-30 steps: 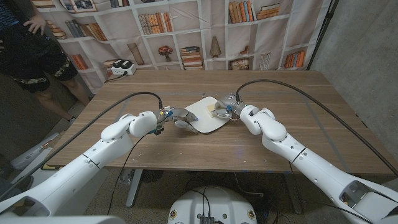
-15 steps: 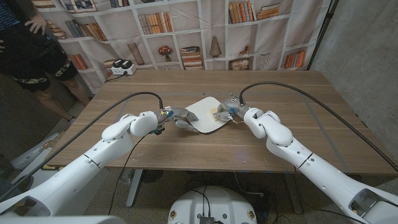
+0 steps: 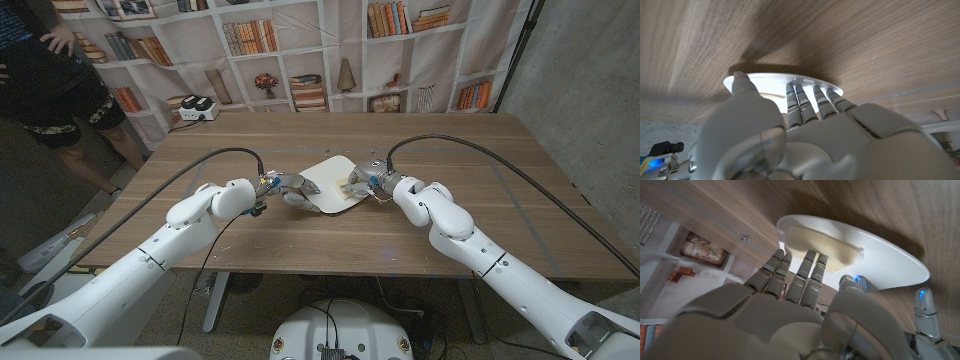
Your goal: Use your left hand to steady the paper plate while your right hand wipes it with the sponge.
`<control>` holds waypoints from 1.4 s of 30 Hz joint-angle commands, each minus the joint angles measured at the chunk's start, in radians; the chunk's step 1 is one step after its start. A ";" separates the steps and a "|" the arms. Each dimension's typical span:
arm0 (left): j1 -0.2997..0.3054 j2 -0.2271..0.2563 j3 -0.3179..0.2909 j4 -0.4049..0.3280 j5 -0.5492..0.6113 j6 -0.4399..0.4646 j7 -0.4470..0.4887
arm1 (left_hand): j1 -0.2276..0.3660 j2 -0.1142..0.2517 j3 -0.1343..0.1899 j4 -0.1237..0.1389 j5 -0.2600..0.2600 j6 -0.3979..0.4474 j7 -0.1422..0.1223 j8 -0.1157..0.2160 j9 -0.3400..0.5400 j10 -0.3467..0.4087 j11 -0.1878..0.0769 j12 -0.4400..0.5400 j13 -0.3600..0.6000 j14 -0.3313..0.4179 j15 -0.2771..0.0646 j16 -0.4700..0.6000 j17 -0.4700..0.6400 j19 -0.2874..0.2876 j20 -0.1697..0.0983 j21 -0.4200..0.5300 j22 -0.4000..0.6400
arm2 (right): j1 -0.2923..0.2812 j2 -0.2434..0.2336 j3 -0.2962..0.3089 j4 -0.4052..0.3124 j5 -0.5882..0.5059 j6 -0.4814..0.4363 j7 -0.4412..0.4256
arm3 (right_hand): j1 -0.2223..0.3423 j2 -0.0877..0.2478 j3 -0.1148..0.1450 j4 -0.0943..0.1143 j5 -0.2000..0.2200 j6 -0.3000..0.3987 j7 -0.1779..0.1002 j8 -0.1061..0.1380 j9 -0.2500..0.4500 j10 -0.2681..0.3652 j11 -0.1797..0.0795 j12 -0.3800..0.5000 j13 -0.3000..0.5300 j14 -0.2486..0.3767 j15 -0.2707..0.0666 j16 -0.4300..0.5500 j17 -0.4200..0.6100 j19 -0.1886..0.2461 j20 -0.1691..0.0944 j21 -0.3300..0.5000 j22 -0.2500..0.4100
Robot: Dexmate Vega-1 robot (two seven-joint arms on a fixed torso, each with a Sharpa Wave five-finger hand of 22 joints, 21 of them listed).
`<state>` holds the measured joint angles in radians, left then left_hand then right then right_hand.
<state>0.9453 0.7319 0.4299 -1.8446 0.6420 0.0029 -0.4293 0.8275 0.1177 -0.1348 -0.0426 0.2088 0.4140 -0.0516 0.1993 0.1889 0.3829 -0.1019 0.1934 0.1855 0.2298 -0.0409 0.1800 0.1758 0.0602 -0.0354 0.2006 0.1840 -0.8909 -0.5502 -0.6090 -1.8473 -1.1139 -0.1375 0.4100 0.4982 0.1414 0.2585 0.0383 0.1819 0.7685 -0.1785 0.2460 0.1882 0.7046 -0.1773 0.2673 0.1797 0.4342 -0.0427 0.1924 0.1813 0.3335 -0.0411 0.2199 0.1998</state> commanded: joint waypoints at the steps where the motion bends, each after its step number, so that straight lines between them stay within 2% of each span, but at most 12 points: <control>1: 0.001 -0.002 0.002 -0.010 0.008 0.012 -0.003 | -0.001 0.001 -0.004 0.003 0.002 0.002 -0.003 -0.003 0.002 -0.004 0.003 0.002 0.004 -0.009 -0.062 0.000 0.004 -0.007 -0.018 0.005 0.002 | 0.030 0.015 -0.031 0.035 0.040 0.070 0.007 | -0.004 0.004 0.014 -0.001 0.003 -0.001 -0.006 -0.004 0.003 -0.001 -0.002 -0.001 0.004 0.006 -0.047 0.001 0.001 0.006 -0.035 0.009 0.003; 6: 0.003 0.004 0.001 -0.018 0.009 0.012 -0.008 | -0.001 0.001 -0.004 0.003 0.002 0.002 -0.001 -0.003 0.002 -0.006 0.000 0.001 0.004 -0.008 -0.063 0.001 0.004 -0.007 -0.017 0.005 0.002 | 0.056 0.030 -0.052 0.059 0.018 0.087 -0.004 | -0.001 0.006 0.020 -0.006 0.004 -0.018 -0.008 -0.016 0.003 -0.020 -0.008 -0.011 0.004 -0.003 -0.042 -0.004 0.001 -0.002 -0.032 0.006 0.003; 21: 0.025 0.021 -0.016 -0.056 0.007 0.027 -0.024 | 0.001 0.001 -0.005 0.003 0.002 0.004 -0.001 -0.001 0.002 -0.003 0.000 0.003 0.004 -0.006 -0.061 0.003 0.004 -0.006 -0.017 0.006 0.002 | 0.142 0.081 -0.086 0.160 -0.020 0.110 -0.048 | 0.004 0.004 0.030 -0.018 0.006 -0.043 -0.001 -0.035 0.003 -0.049 -0.002 -0.028 0.004 -0.016 -0.037 -0.009 0.001 -0.010 -0.028 0.003 0.003; 26: 0.037 0.020 -0.024 -0.068 0.005 0.042 -0.022 | 0.001 0.001 -0.005 0.003 0.002 0.005 -0.003 0.000 0.002 -0.002 0.001 0.004 0.004 -0.005 -0.061 0.004 0.004 -0.006 -0.018 0.006 0.002 | 0.143 0.078 -0.077 0.170 -0.004 0.111 -0.059 | 0.005 0.004 0.032 -0.020 0.006 -0.049 0.001 -0.038 0.003 -0.055 -0.004 -0.031 0.004 -0.018 -0.037 -0.010 0.001 -0.012 -0.026 0.003 0.003; 31: 0.035 0.021 -0.020 -0.073 0.010 0.049 -0.031 | 0.002 0.000 -0.005 0.002 0.002 0.006 -0.003 0.000 0.002 -0.002 -0.001 0.004 0.004 -0.004 -0.063 0.005 0.003 -0.006 -0.018 0.006 0.002 | 0.151 0.079 -0.085 0.177 -0.022 0.106 -0.068 | 0.004 0.002 0.038 -0.027 0.007 -0.105 -0.003 -0.060 0.004 -0.097 -0.008 -0.051 0.004 -0.033 -0.032 -0.012 0.003 -0.021 -0.022 0.000 0.003; 42: 0.025 0.014 -0.010 -0.072 0.015 0.053 -0.041 | 0.002 0.000 -0.006 0.003 0.002 0.005 -0.002 0.000 0.002 -0.002 0.003 0.004 0.004 -0.003 -0.059 0.005 0.003 -0.007 -0.020 0.006 0.002 | 0.162 0.079 -0.083 0.170 -0.070 0.061 -0.082 | 0.002 -0.002 0.039 -0.030 0.007 -0.126 -0.010 -0.064 0.004 -0.123 -0.016 -0.060 0.005 -0.046 -0.026 -0.014 0.003 -0.030 -0.020 -0.002 0.003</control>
<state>0.9759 0.7503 0.4129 -1.9128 0.6512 0.0483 -0.4609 0.8275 0.1177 -0.1347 -0.0427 0.2088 0.4142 -0.0516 0.1987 0.1880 0.3790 -0.1023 0.1929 0.1841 0.2242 -0.0355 0.1820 0.1750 0.0602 -0.0355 0.2006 0.1840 -0.7441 -0.4734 -0.6918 -1.6802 -1.1476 -0.0422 0.3435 0.4982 0.1413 0.2955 0.0095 0.1819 0.6492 -0.1894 0.1832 0.1880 0.5873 -0.1898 0.2099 0.1800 0.3930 -0.0409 0.1806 0.1815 0.3080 -0.0377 0.2199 0.2002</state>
